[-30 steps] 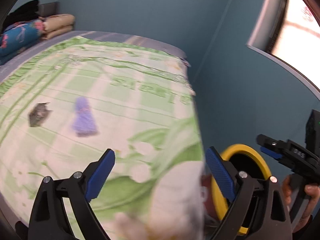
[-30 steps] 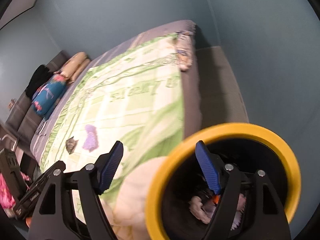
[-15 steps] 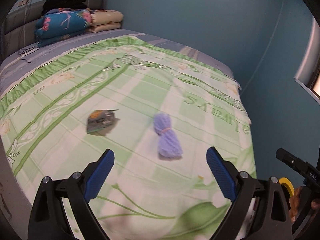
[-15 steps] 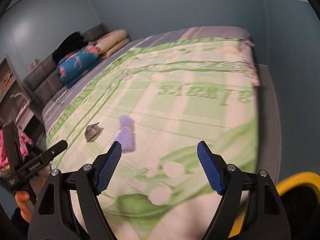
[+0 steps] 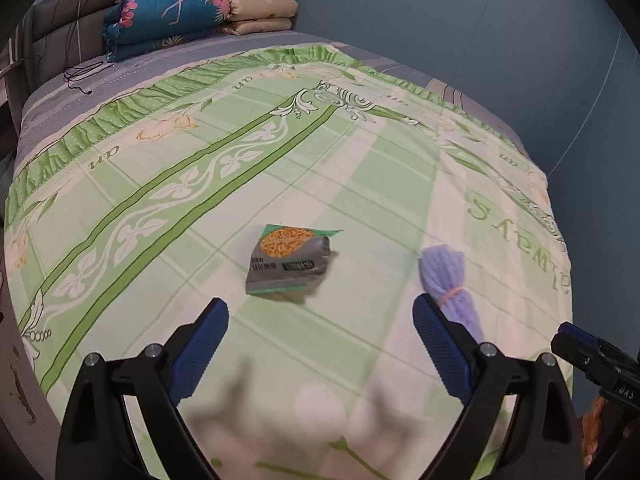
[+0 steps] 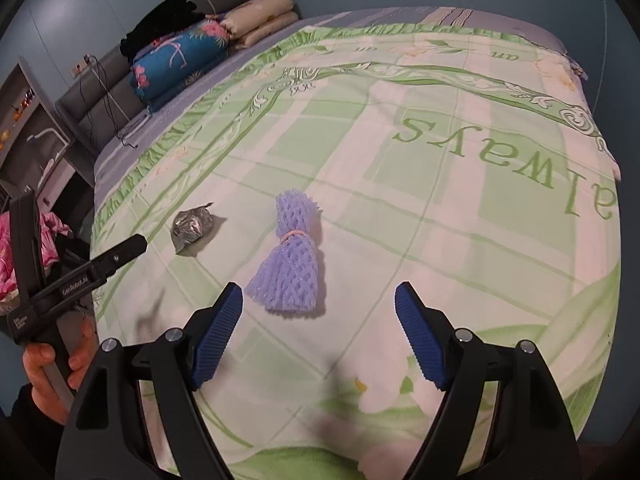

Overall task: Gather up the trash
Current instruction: 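Move both open tools back toward the snack packet and lavender mesh, then grasp the noodle snack packet with the left tool while the right tool grasps the lavender mesh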

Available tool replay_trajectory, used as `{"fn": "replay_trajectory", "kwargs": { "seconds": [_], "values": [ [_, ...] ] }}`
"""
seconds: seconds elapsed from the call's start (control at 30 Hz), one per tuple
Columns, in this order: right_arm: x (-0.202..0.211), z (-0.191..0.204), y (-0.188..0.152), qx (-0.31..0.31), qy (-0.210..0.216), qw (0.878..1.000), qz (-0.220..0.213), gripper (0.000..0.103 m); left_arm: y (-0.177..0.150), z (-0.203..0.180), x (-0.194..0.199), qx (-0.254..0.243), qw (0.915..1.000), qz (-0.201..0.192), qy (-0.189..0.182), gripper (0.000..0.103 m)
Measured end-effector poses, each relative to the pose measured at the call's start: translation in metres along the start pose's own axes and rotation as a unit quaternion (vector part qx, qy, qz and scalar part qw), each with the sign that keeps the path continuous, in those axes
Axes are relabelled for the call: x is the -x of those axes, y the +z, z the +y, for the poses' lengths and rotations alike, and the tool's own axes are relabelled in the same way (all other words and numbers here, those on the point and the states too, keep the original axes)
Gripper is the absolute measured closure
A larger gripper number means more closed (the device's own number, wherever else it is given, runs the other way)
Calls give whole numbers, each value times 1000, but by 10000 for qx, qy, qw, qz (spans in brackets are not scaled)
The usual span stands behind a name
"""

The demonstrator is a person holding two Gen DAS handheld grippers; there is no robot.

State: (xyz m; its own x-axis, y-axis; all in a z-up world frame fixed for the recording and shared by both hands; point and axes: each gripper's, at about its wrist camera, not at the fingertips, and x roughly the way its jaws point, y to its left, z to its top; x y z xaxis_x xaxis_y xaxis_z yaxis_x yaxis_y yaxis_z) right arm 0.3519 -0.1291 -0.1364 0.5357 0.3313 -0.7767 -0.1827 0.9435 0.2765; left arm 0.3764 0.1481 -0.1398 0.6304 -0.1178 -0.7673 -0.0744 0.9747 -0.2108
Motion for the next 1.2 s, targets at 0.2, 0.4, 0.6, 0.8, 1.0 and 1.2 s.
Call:
{"fn": "replay_trajectory", "kwargs": {
  "seconds": [0.2, 0.4, 0.6, 0.8, 1.0, 1.2],
  "values": [
    [-33, 12, 10, 171, -37, 9997, 195, 28, 19, 11, -37, 23, 9996, 221, 163, 13],
    [-63, 29, 18, 426, -196, 9984, 306, 28, 30, 19, -63, 45, 9989, 372, 270, 13],
    [-93, 36, 23, 540, -374, 9964, 535, 28, 32, 22, -82, 115, 9984, 507, 220, 13],
    [-109, 41, 23, 660, -534, 9945, 621, 30, 30, 23, -92, 32, 9982, 582, 108, 21],
    [-121, 43, 20, 664, -700, 9924, 758, 47, 22, 30, -106, 122, 9965, 826, -56, 47],
    [-127, 46, 17, 543, -839, 9910, 895, 71, 22, 38, -103, 248, 9969, 743, -92, 57]
  ]
}}
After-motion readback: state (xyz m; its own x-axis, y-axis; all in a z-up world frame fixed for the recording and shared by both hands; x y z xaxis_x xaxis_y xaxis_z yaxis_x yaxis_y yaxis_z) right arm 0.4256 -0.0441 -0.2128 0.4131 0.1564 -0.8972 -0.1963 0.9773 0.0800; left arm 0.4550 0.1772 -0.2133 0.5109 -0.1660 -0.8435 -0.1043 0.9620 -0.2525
